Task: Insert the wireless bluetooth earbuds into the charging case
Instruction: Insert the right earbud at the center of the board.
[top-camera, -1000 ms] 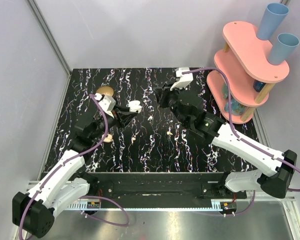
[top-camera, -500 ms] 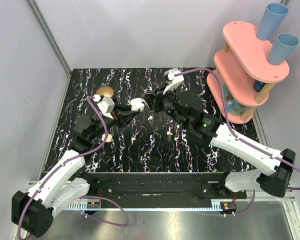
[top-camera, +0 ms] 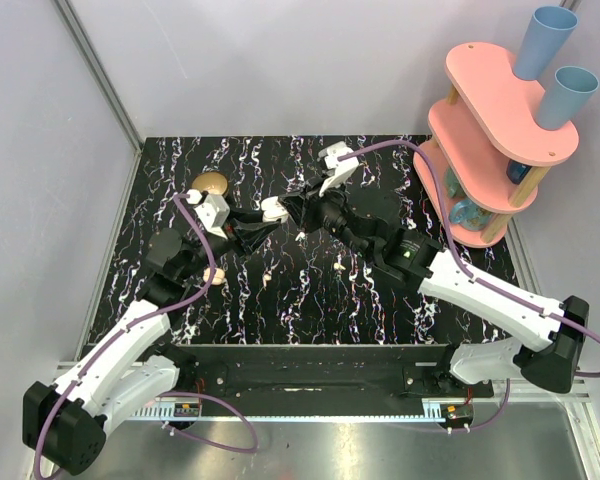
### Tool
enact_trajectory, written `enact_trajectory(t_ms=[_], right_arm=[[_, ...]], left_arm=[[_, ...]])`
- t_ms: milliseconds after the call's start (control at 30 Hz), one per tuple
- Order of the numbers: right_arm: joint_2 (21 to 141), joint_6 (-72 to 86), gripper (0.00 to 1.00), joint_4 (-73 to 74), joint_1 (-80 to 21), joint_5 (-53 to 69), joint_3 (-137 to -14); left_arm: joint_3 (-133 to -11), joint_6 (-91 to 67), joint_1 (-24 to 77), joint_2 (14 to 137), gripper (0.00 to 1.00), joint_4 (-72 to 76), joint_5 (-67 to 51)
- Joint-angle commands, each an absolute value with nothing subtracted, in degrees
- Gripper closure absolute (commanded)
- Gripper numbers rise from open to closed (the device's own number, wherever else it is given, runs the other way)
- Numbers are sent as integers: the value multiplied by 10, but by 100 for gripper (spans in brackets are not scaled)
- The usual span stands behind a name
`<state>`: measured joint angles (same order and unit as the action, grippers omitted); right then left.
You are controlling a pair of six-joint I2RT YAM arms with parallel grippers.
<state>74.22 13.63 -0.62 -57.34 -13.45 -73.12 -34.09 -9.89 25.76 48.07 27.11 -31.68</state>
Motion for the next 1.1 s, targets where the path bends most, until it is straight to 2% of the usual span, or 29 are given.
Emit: enact_trajectory(t_ms=[0,633,1067], right_arm=[[750,111,92,-11,-584,-135,-739],[762,51,94,-30,-604,-205,-743],[761,32,94,-17,-620,-199,-732]], left_arm=[[-343,-91,261,466,100,312,-315],[-343,-83,263,462,100,299,-312],[-345,-85,263,459,100,304,-299]])
